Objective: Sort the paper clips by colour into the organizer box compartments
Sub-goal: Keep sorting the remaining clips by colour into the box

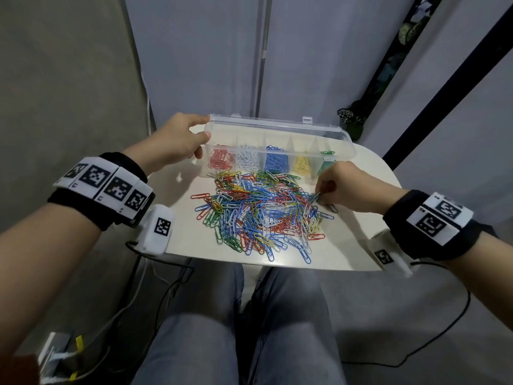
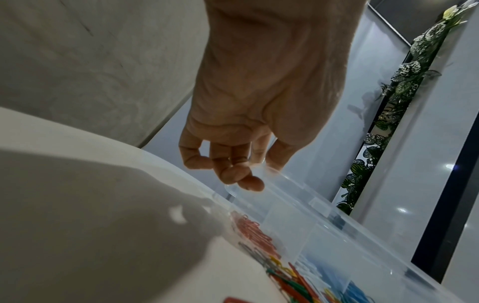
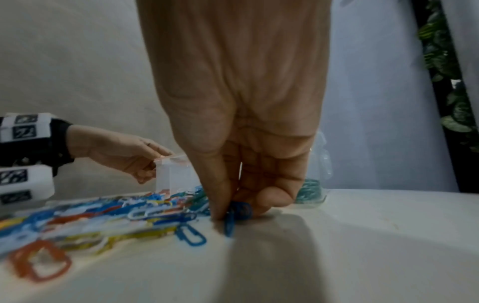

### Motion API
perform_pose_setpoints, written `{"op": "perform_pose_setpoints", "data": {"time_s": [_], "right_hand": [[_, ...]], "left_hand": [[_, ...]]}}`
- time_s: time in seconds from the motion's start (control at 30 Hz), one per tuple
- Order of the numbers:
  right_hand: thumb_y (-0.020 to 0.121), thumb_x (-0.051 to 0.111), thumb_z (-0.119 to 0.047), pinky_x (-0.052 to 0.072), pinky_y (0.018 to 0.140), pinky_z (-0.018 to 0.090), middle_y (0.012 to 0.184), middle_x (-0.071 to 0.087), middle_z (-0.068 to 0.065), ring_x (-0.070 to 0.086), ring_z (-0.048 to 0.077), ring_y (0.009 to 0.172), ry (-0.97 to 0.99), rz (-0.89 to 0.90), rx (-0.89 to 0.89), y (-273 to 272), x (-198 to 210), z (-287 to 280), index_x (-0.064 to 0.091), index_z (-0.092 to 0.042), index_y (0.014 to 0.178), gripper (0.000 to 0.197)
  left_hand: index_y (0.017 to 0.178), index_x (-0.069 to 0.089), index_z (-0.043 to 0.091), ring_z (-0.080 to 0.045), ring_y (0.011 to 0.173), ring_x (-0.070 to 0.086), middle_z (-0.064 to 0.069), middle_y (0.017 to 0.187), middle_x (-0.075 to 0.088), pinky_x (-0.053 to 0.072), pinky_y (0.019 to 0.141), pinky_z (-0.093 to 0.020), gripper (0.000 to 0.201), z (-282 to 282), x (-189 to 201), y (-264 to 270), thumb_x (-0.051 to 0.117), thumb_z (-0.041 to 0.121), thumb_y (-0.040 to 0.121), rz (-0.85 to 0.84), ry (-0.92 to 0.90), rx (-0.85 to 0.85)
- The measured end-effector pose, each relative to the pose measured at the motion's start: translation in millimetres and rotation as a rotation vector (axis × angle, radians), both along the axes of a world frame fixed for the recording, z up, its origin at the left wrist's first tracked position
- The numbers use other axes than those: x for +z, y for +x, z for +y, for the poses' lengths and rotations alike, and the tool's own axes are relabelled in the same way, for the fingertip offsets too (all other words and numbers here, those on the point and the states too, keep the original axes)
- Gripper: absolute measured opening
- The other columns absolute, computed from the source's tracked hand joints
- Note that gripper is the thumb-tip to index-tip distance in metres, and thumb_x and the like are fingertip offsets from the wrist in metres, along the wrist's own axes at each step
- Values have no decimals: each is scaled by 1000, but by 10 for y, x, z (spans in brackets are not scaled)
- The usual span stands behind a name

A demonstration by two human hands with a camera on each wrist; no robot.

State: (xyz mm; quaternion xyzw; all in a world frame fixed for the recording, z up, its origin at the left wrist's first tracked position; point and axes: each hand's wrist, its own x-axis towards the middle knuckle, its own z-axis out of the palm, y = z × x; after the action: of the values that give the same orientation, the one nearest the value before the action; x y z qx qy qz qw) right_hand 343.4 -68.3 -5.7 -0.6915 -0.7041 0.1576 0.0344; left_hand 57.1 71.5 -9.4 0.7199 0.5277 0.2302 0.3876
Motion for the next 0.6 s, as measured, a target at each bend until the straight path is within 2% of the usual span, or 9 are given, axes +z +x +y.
{"op": "perform_pose_setpoints", "data": {"time_s": [0.1,0.17,0.33,0.5,0.6], "right_hand": [[73,76,4,40,49,9,55,61,-6,51,1,45,-16,195,-102,64,69,13,71,-6,73,11],[73,77,5,41,46,12,50,61,-6,48,0,41,-1,318,-173,102,125,7,73,-2,75,8],[73,78,4,46,54,23,68,66,15,54,7,50,2,533,-280,125,227,-12,73,-1,77,7],[73,75,7,45,56,25,70,66,18,55,12,52,9,684,-330,82,315,42,70,9,81,10],[73,74,7,44,52,20,63,65,12,54,12,52,64,739,-352,-16,394,140,71,1,75,7]], "left_hand": [[147,39,21,-16,57,44,-7,65,62,39,63,-28,49,1,0,-4,50,22,100,-6,-1,-3],[147,39,21,-16,57,43,-7,65,61,39,63,-29,49,9,-5,-8,50,22,100,-12,-3,-1],[147,39,21,-16,58,44,-7,65,61,39,63,-30,49,14,-11,-6,50,22,100,-12,-4,-1],[146,41,23,-17,57,45,-5,65,62,40,70,-30,48,40,-38,-12,51,23,99,-16,2,6],[146,41,24,-17,58,46,-5,64,63,40,71,-31,48,51,-44,-17,51,24,99,-10,4,1]]}}
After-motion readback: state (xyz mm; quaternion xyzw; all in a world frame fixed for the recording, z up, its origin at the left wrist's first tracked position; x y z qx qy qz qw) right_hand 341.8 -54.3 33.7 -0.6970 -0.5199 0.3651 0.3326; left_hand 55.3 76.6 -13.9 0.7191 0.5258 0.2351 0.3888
